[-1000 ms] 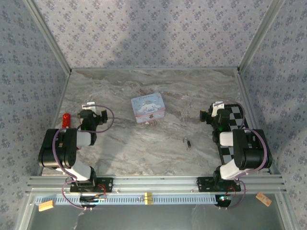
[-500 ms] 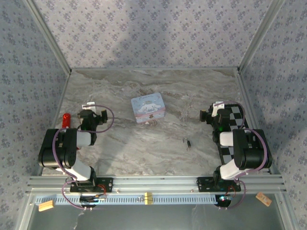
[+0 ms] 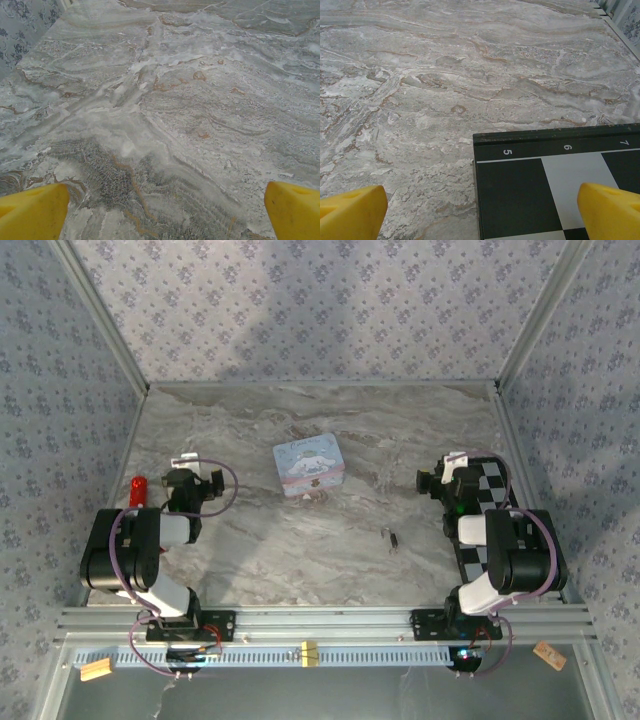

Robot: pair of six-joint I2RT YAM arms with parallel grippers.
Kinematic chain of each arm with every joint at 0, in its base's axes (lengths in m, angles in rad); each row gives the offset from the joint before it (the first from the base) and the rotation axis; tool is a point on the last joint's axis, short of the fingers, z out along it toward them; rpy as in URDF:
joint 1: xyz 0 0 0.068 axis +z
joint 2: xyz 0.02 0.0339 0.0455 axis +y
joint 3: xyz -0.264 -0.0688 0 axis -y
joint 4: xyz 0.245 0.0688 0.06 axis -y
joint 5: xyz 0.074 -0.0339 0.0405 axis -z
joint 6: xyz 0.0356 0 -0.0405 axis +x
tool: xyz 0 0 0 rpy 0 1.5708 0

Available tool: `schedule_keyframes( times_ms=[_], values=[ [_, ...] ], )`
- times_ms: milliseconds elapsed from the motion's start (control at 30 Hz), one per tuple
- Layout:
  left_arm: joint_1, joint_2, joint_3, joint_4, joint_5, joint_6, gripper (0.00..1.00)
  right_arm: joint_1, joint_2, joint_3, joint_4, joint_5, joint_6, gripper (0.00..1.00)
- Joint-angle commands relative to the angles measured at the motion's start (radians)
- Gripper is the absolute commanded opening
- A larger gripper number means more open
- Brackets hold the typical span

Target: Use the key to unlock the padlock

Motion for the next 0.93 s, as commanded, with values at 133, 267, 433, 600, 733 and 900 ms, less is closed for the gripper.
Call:
schedule_keyframes(
  times_ms=[133, 267, 433, 600, 733, 900],
  values=[
    [0.002, -0.005, 0.021, 0.040, 0.015, -0.008, 1.00, -0.006, 0.002, 0.021, 0.009, -0.005, 0.011, 0.99],
    [0.003, -0.005, 0.021, 0.040, 0.016, -0.008, 1.00, -0.006, 0.002, 0.022, 0.009, -0.004, 0.011, 0.99],
    [0.002, -0.005, 0.021, 0.040, 0.015, -0.007, 1.00, -0.006, 0.002, 0.021, 0.009, -0.003, 0.012, 0.99],
    [0.003, -0.005, 0.021, 0.040, 0.015, -0.008, 1.00, -0.005, 0.001, 0.022, 0.011, -0.003, 0.010, 0.99],
    [0.003, -0.005, 0.021, 0.040, 0.016, -0.008, 1.00, -0.004, 0.002, 0.022, 0.008, 0.000, 0.009, 0.99],
    [0.002, -0.005, 0.021, 0.040, 0.015, -0.008, 1.00, -0.002, 0.001, 0.021, 0.013, 0.004, 0.009, 0.99]
  ],
)
